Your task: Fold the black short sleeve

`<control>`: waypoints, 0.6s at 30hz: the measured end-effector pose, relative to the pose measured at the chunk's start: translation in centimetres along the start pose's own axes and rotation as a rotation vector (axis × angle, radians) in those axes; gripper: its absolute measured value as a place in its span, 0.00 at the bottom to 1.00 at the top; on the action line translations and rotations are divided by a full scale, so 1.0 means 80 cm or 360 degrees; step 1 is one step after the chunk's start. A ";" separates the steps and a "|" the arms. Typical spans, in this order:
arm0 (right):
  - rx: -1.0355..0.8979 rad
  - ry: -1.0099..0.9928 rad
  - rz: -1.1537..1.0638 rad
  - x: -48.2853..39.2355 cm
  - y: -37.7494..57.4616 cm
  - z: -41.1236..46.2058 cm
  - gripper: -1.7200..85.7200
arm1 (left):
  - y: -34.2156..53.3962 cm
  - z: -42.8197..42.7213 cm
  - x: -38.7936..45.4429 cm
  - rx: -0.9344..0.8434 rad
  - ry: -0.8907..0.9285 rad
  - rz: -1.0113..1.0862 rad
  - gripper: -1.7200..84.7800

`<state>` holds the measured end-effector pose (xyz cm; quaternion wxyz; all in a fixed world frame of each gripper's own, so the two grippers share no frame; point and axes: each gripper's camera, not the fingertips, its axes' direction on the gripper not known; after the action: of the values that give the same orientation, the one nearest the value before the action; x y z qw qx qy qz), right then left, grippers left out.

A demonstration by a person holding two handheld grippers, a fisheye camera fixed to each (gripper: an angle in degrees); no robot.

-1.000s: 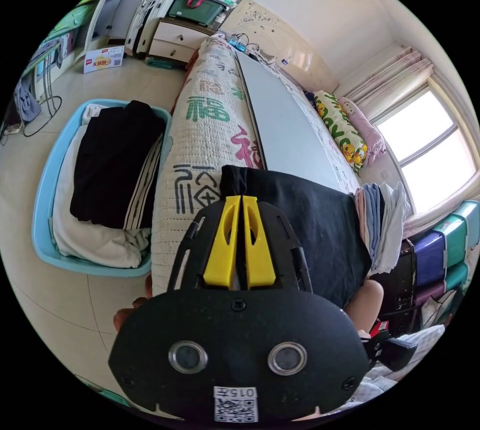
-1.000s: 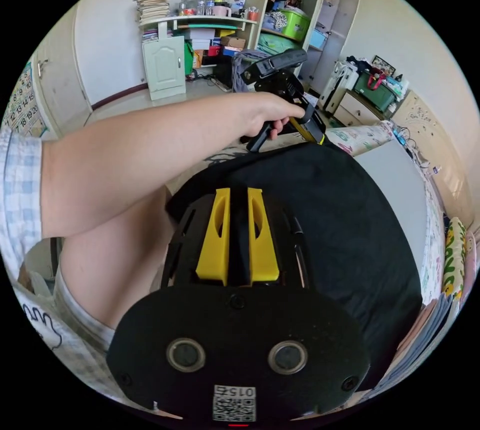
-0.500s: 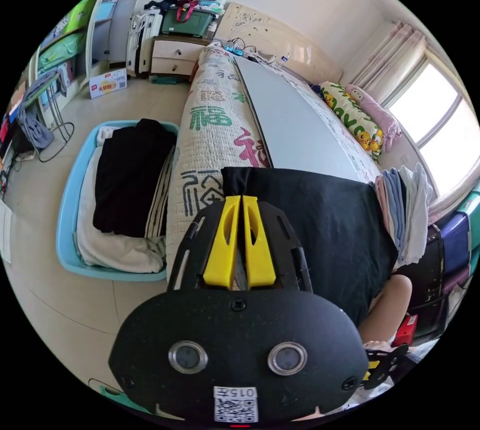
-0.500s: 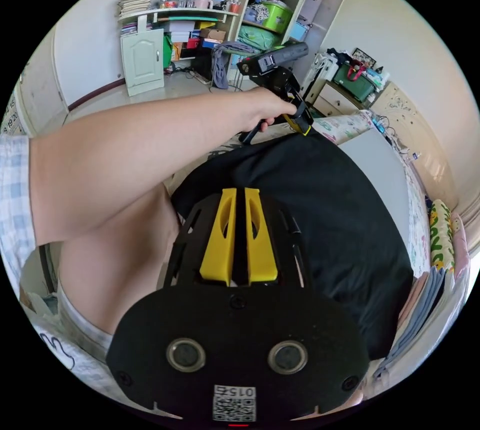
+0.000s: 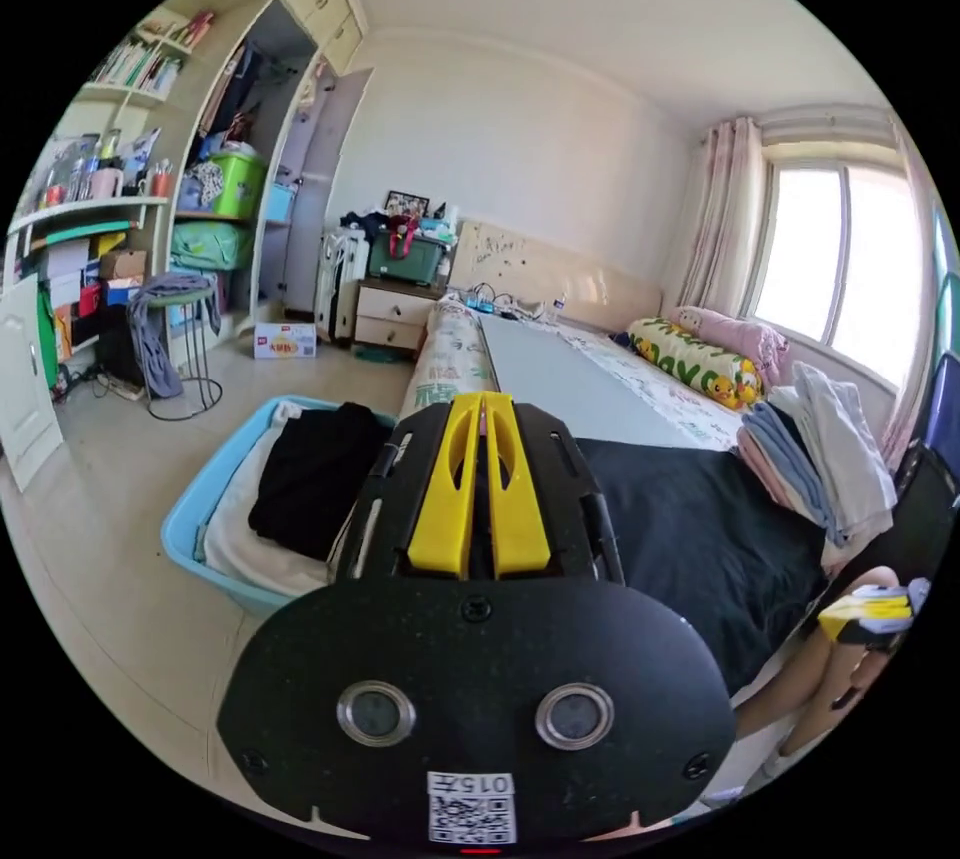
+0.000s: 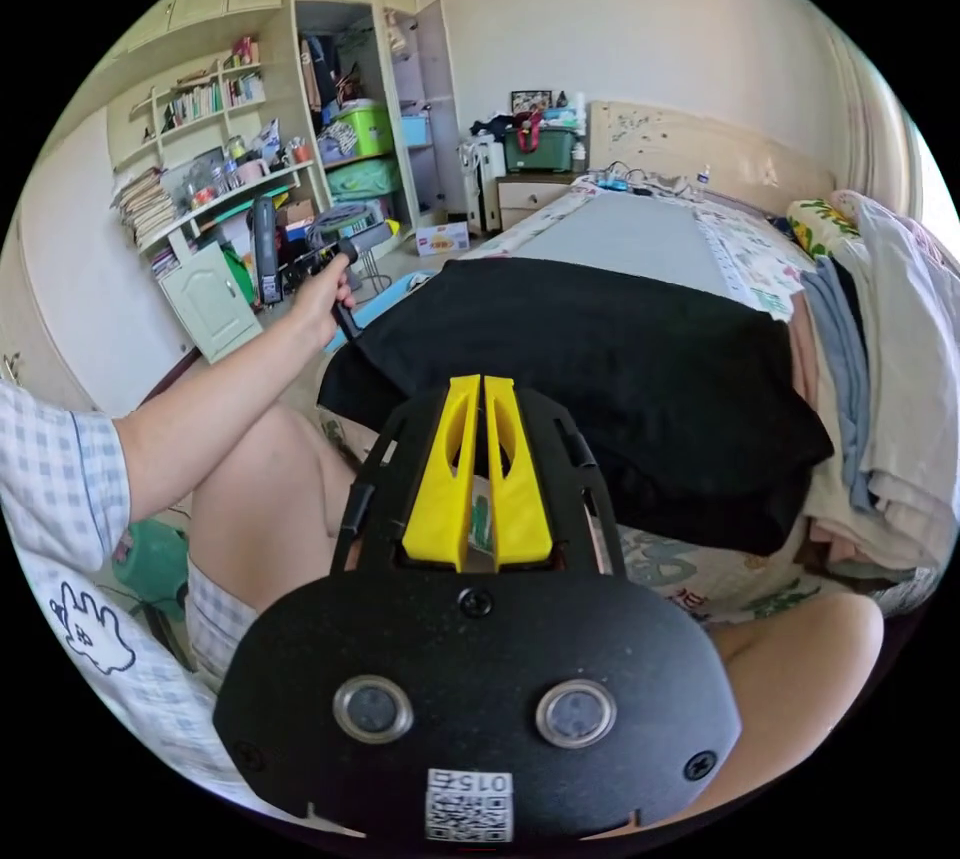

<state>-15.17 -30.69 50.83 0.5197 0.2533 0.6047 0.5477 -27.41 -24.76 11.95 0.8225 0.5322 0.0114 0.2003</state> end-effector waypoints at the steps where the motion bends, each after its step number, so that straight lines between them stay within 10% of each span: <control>1: 0.0011 0.0003 0.0006 0.003 0.008 -0.005 0.02 | 0.003 -0.003 0.006 -0.0015 0.0001 0.0032 0.01; 18: 0.0167 -0.0020 0.0150 -0.003 0.170 -0.070 0.02 | 0.124 -0.153 -0.012 0.0152 0.0614 -0.0420 0.10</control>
<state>-23.77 -29.41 62.71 0.4831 0.3118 0.6168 0.5375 -34.26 -10.91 15.21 0.7981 0.5162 0.2472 0.1883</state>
